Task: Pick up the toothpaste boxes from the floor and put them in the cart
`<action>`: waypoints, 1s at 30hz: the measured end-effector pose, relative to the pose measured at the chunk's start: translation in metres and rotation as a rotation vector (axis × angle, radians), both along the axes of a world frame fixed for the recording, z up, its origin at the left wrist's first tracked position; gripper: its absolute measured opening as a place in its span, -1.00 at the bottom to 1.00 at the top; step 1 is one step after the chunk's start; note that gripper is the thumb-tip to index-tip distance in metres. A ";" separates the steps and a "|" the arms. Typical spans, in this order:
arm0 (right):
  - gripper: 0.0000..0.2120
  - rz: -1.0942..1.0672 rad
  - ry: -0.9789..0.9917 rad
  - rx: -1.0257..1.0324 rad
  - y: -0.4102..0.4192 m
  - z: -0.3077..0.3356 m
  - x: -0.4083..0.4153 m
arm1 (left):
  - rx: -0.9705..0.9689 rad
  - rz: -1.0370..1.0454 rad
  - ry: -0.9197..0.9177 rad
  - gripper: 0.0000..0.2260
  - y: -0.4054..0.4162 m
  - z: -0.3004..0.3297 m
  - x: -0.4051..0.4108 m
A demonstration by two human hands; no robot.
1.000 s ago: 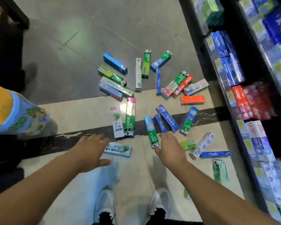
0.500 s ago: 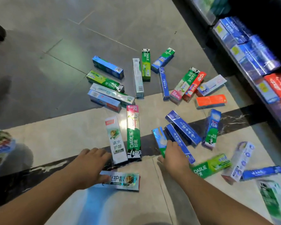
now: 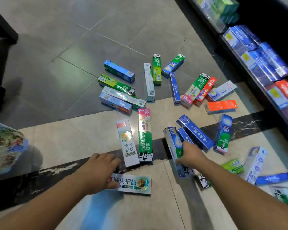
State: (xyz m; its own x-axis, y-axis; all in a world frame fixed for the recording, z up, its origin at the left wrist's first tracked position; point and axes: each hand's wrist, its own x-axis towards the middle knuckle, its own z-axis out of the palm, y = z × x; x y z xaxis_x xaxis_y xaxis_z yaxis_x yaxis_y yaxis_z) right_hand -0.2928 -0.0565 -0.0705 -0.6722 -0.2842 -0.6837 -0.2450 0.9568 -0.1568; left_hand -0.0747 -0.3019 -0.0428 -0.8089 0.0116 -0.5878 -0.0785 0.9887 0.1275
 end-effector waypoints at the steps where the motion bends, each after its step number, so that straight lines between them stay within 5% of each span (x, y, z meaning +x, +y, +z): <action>1: -0.54 -0.017 -0.002 -0.045 -0.002 0.010 -0.004 | 0.008 0.003 0.015 -0.32 0.003 -0.005 0.000; 10: -0.51 -0.066 0.018 -0.256 -0.014 0.062 -0.005 | -0.153 -0.146 -0.112 -0.36 0.039 -0.049 0.004; 18: -0.49 0.004 0.073 -0.244 -0.007 0.080 -0.008 | -0.166 -0.004 -0.156 -0.54 0.040 -0.038 -0.003; 24: -0.49 -0.061 0.053 -0.282 -0.002 0.167 -0.015 | -0.057 0.274 0.007 -0.54 0.011 0.088 -0.032; 30: -0.45 -0.048 0.098 -0.315 -0.005 0.343 -0.027 | 0.032 0.475 0.145 -0.58 -0.010 0.297 -0.073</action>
